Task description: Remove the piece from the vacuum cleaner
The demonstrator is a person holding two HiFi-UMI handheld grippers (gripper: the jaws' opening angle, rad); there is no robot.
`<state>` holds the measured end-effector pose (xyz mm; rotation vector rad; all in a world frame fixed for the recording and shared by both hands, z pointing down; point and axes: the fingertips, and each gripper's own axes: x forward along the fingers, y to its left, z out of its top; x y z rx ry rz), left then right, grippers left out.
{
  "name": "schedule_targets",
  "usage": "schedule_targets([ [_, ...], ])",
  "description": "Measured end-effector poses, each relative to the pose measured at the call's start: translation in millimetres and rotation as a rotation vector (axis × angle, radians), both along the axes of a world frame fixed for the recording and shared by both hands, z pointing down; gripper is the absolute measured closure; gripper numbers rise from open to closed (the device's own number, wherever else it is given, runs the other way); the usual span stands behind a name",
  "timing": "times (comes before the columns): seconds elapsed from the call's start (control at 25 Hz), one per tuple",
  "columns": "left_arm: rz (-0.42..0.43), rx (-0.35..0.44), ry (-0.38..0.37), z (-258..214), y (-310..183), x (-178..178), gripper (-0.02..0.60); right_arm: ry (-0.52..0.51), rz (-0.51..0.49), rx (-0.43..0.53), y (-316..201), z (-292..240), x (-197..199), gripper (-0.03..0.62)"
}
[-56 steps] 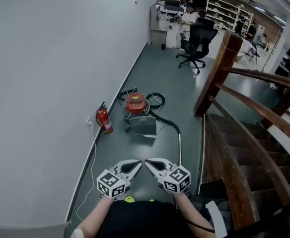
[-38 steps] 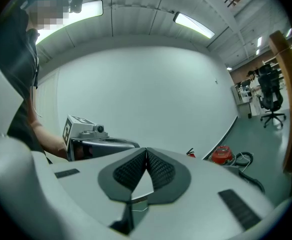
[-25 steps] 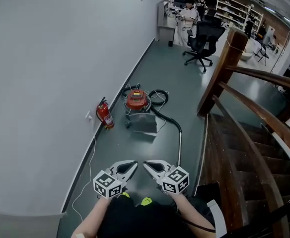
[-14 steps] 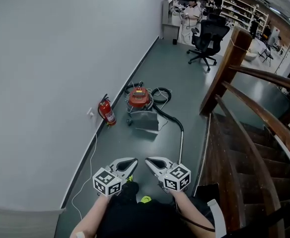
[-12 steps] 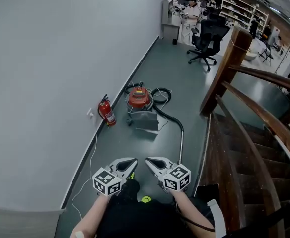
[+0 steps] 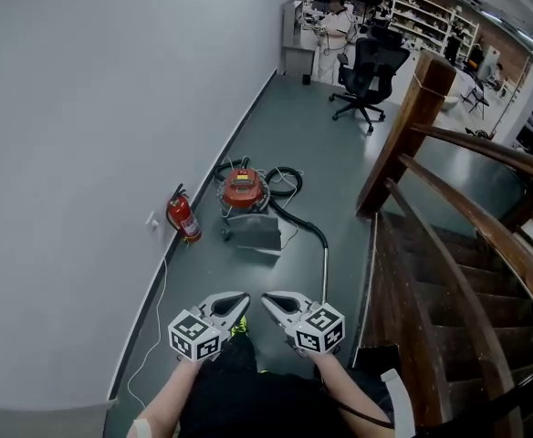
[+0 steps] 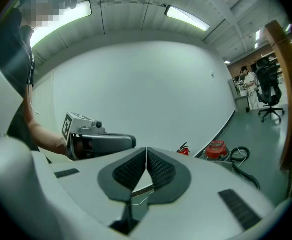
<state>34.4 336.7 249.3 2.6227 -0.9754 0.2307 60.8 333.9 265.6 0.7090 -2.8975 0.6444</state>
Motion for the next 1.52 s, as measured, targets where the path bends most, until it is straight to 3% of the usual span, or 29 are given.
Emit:
schedule_targets([
  [0.52, 0.047, -0.030, 0.025, 6, -56, -11, 0.572, 0.049, 0.000, -0.060, -52, 11, -23, 0.577],
  [0.88, 0.109, -0.107, 0.069, 17, -116, -32, 0.572, 0.080, 0.016, -0.133, -114, 25, -52, 0.577],
  [1.52, 0.156, -0.127, 0.112, 27, -208, -78, 0.572, 0.155, 0.056, -0.157, -209, 37, -96, 0.577],
])
